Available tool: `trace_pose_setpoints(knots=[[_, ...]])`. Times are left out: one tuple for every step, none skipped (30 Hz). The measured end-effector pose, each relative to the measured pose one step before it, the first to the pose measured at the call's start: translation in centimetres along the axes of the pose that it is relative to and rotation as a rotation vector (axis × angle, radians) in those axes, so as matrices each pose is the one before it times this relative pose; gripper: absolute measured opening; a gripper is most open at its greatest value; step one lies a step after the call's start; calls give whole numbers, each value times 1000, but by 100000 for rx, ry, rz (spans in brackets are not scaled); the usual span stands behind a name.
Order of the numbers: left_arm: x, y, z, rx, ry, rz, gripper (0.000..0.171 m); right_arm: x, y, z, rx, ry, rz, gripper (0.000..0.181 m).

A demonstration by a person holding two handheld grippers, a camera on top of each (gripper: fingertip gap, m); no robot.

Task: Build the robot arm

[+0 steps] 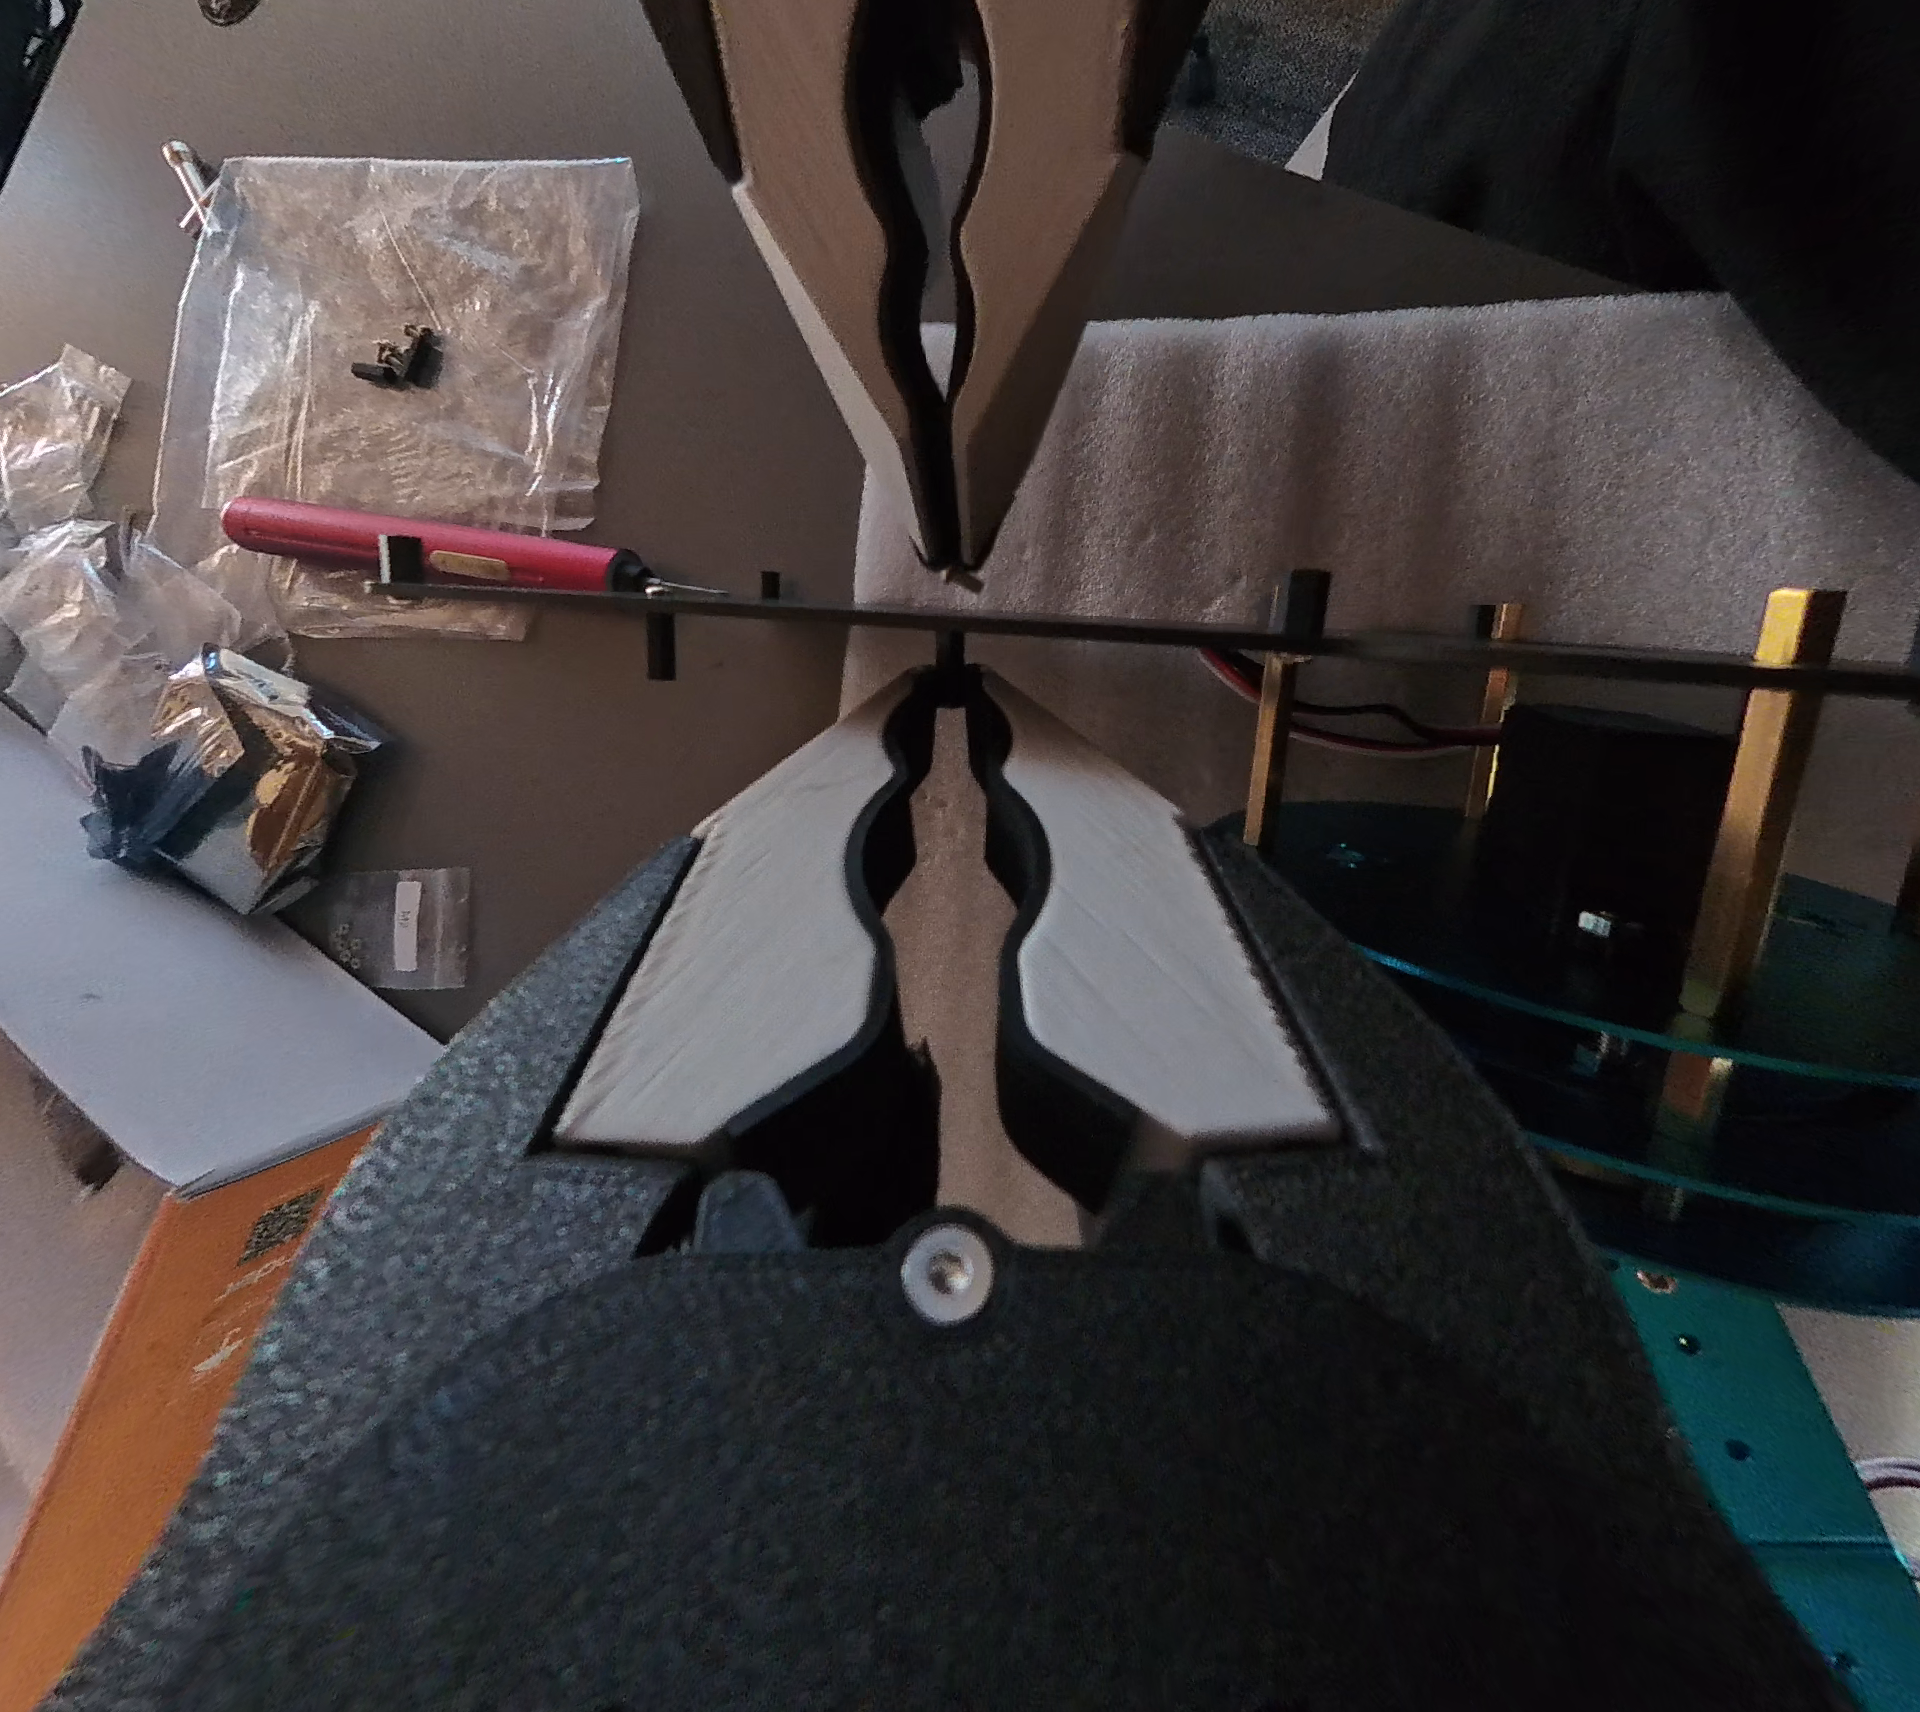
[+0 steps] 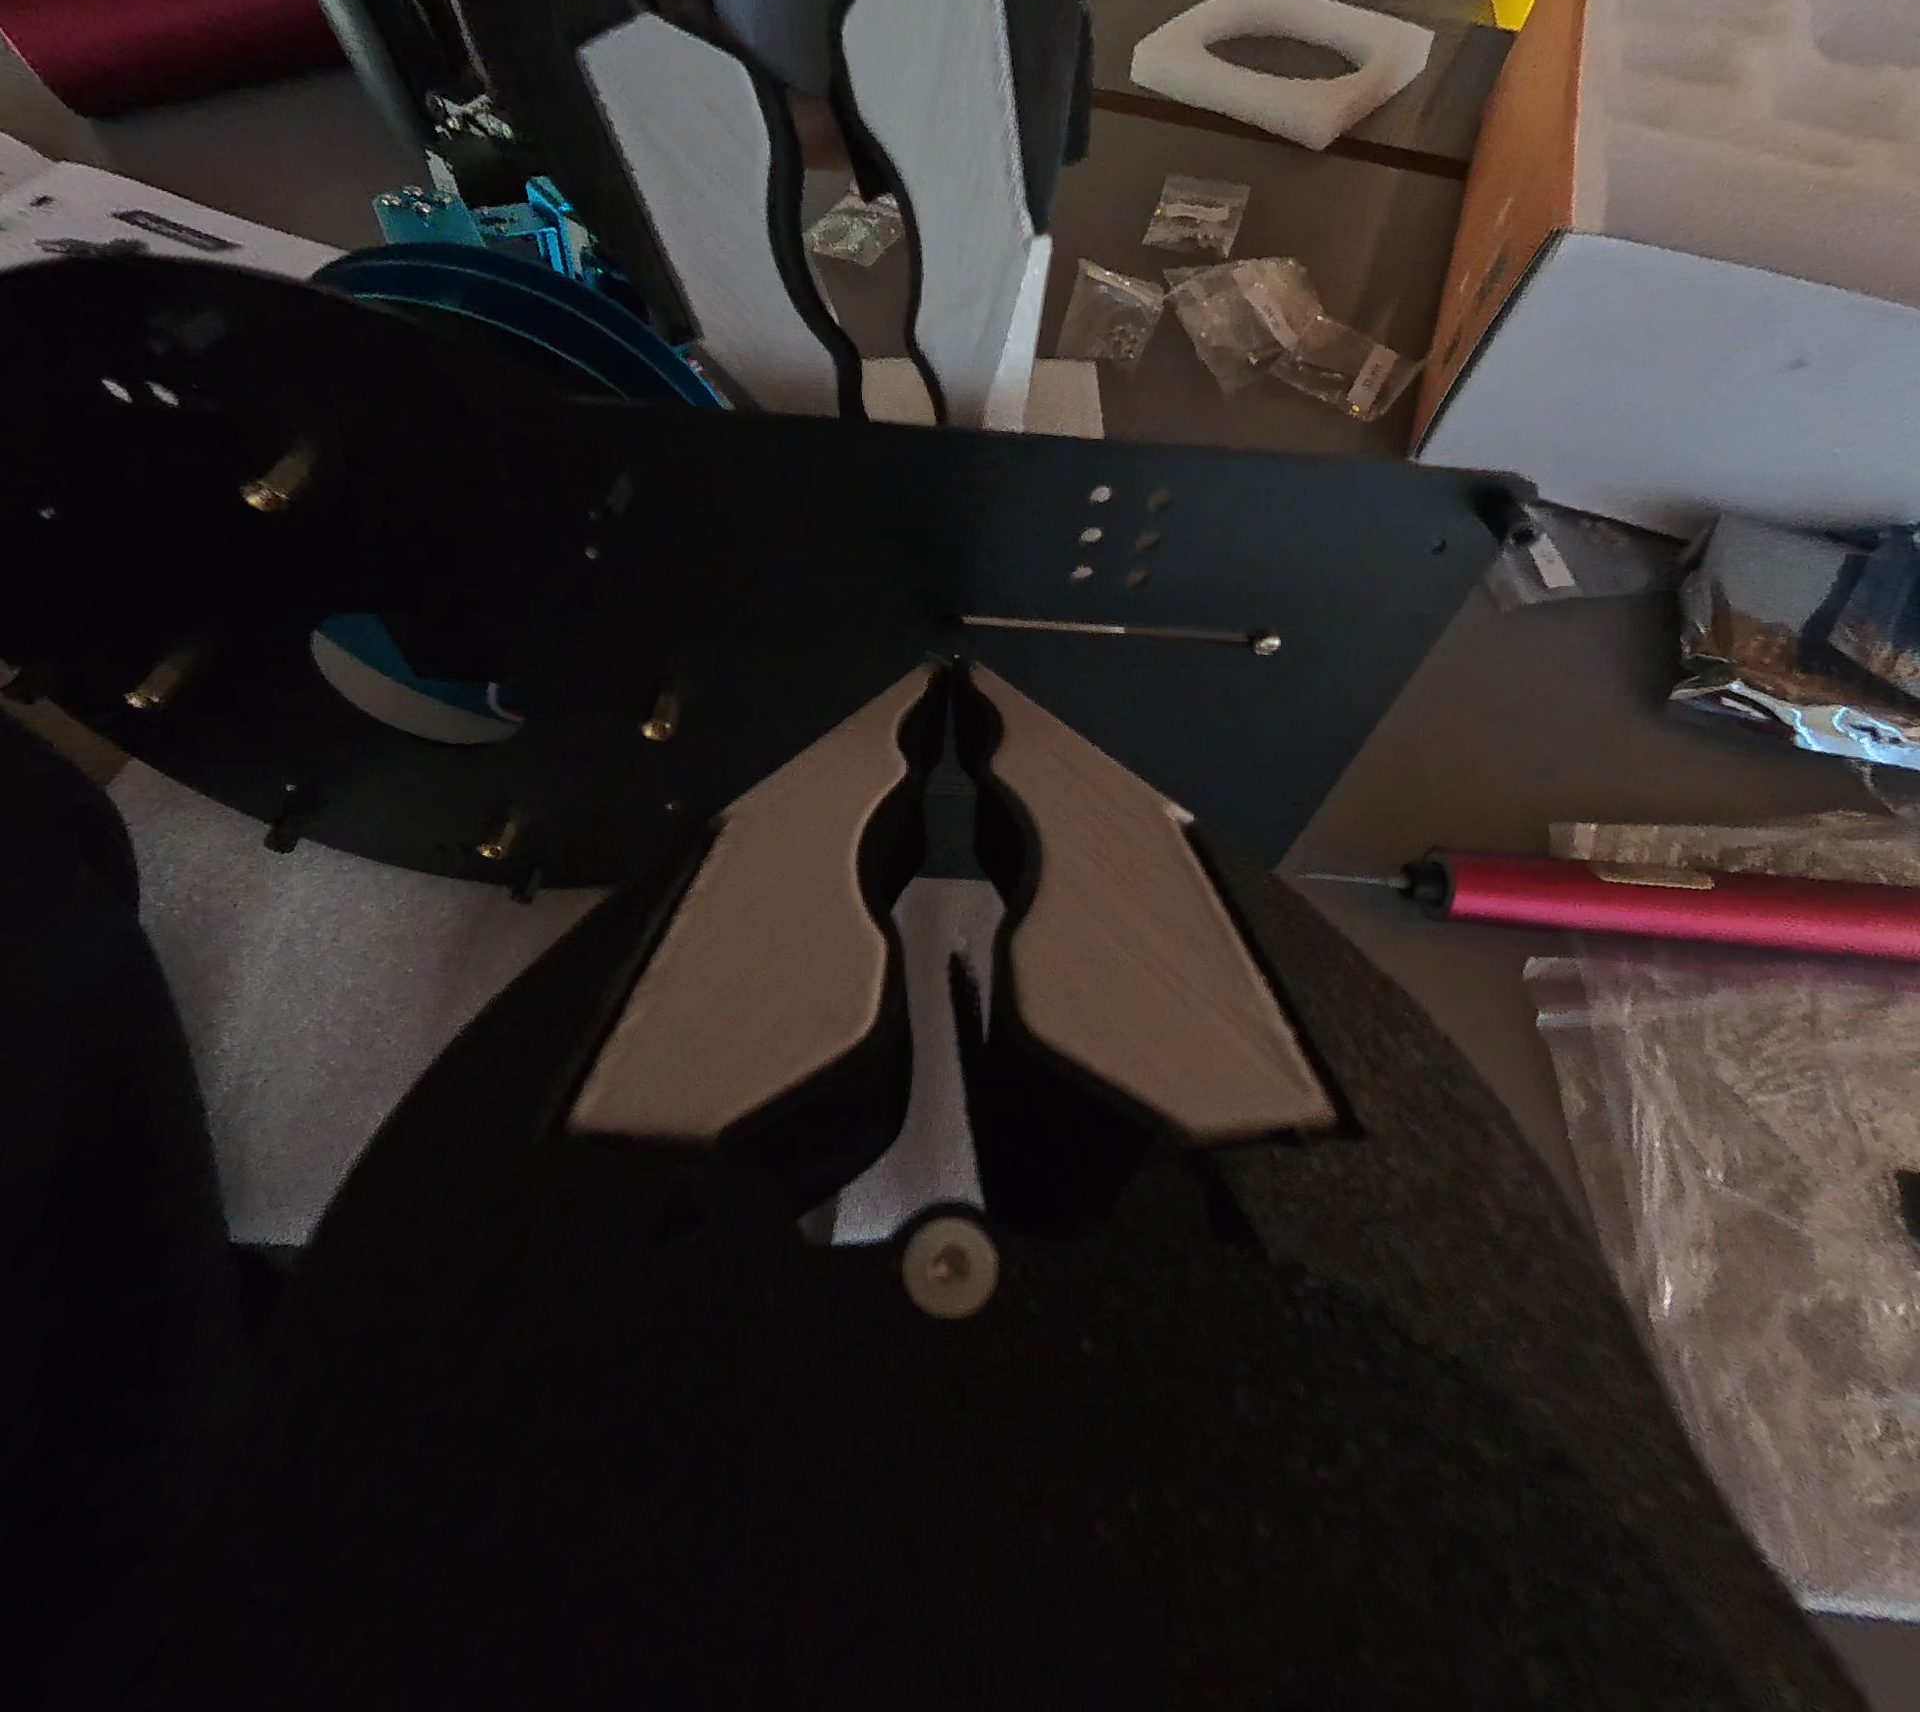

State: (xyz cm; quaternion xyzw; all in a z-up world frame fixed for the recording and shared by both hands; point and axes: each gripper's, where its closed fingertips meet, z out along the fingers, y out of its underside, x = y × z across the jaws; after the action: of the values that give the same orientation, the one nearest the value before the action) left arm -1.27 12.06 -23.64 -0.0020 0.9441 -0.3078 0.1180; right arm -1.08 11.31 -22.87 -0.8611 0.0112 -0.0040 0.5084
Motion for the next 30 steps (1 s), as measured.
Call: trace_pose_setpoints(knots=[[11,5,3,-7,32,210,5,-18,-1,63,-559,120,-832,0],[24,9,14,10,126,114,4,-183,-95,50,324,-1133,-518,0],[24,9,9,5,20,180,5,-55,-137,19,566,-380,317,0],[24,11,23,-24,75,197,5,38,-145,4,724,112,260,0],[40,6,25,-53,101,163,5,-62,-130,32,546,-535,92,0],[27,14,19,-54,29,195,5,126,17,37,-586,505,205,0],[43,8,1,-28,190,81,5,263,-2,-12,-376,1472,-116,0],[44,2,-5,37,237,-24,4,80,-180,-40,860,274,-292,0],[6,-4,-12,103,50,-31,4,5,-51,3,44,-354,221,0],[4,-8,-20,155,73,-134,4,96,78,22,-768,437,185,0],[-14,-14,-8,156,93,-253,4,58,-8,-10,125,520,-210,0],[-11,-3,-5,113,46,-215,4,114,-55,-43,540,1050,367,0],[3,-1,6,78,112,-249,4,138,-12,-32,287,1262,1009,0],[-8,3,24,49,113,-459,4,16,-8,9,251,644,1079,0],[-5,17,26,48,104,-498,4,68,31,0,-77,1374,1061,0],[9,11,31,91,252,-547,4,69,20,10,90,1792,892,0],[7,24,42,113,348,-879,4,51,27,9,29,1977,1071,0],[40,27,53,129,534,-1087,4,102,3,-32,476,2392,1468,0],[92,38,52,136,864,-1031,4,-102,-96,-47,1273,991,1932,0],[76,58,80,213,744,-830,4,-25,-46,-53,1118,1278,2634,0],[11,71,76,276,330,-474,4,-46,49,-22,591,1064,2579,0],[11,104,79,126,332,-297,5,-140,82,-8,337,399,1974,0],[12,91,68,-40,334,-181,5,167,184,-33,-183,2325,1630,0],[6,40,23,1,200,94,5,58,93,-51,276,1473,734,0],[14,-30,-18,146,262,103,5,39,60,-44,248,1263,334,0],[9,-115,-34,322,222,11,4,196,104,-53,-179,2031,549,0],[11,-115,-36,261,106,54,4,18,-98,-79,1200,652,642,0],[1,-33,-7,-236,-19,244,4,85,-65,-77,875,736,1557,0],[13,11,-2,-486,-115,514,4,119,-51,-53,504,807,1536,0],[41,43,23,-548,-83,398,4,54,-128,-38,1009,481,686,0]])
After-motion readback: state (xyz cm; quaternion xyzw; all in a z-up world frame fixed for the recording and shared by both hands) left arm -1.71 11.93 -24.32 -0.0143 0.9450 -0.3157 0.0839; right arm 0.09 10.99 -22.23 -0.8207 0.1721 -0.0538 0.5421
